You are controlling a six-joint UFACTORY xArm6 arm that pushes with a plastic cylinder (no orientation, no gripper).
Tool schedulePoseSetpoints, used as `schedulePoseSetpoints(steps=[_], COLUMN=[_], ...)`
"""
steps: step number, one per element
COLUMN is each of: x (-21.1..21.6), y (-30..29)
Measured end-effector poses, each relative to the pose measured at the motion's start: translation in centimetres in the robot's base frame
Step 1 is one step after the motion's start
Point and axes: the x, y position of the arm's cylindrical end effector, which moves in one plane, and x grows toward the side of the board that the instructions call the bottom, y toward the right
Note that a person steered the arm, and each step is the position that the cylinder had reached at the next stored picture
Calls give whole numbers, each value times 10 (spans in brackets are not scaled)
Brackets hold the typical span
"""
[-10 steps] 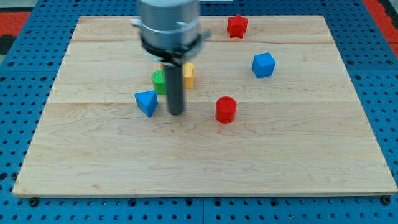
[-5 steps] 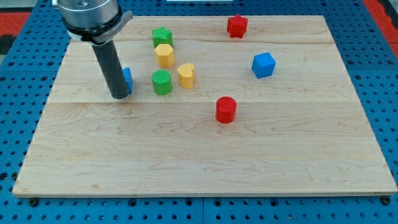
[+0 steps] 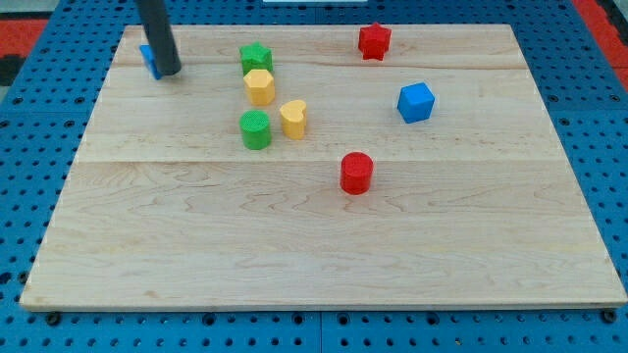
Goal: Place the blue triangle at the top left side of the board
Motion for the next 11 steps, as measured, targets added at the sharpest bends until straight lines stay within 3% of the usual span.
schedulePoseSetpoints(steps=[2,4,5,7,8,11], x=[-4,-26,-13,-40,-26,-5], y=[-54,-27,-97,-66,-8,7])
